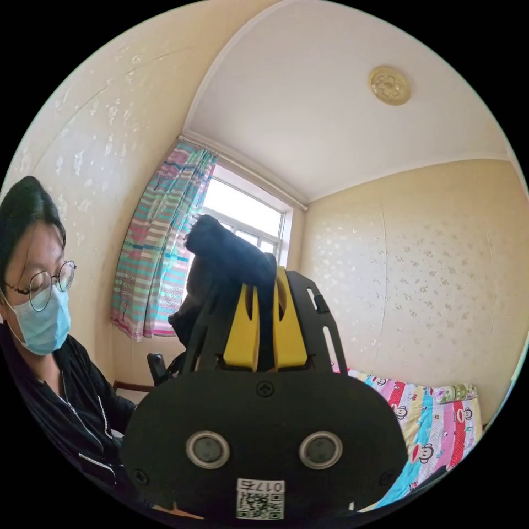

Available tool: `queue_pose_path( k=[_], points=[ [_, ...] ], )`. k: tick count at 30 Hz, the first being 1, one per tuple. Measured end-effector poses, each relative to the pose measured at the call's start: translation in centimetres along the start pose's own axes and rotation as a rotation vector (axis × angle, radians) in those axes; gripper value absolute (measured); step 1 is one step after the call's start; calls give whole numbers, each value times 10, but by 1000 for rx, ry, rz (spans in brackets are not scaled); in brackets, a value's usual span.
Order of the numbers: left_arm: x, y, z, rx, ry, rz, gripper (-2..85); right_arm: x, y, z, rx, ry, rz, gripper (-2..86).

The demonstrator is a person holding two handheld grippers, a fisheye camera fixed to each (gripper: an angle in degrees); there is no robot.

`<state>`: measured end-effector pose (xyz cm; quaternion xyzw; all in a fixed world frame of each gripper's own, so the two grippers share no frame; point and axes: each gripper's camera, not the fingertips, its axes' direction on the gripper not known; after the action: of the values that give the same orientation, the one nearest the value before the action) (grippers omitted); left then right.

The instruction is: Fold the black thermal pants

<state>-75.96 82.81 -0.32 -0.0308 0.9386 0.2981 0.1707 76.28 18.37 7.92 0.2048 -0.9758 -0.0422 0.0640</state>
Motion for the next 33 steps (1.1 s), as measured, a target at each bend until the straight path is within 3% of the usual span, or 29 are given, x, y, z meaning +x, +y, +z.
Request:
queue_pose_path(
  k=[11,21,26,33],
  points=[
    [100,-160,70,-48,-173,354,24,-34,-112,-47,-108,93,-172,44],
    [140,-232,154,137,-397,528,31,-34,-190,-24,-69,175,-257,40],
    [105,-249,219,86,-440,554,29,48,-207,26,-143,155,-151,37],
    [-56,-207,388,-161,-506,477,34,247,-156,149,-309,217,88,37]
  ],
)
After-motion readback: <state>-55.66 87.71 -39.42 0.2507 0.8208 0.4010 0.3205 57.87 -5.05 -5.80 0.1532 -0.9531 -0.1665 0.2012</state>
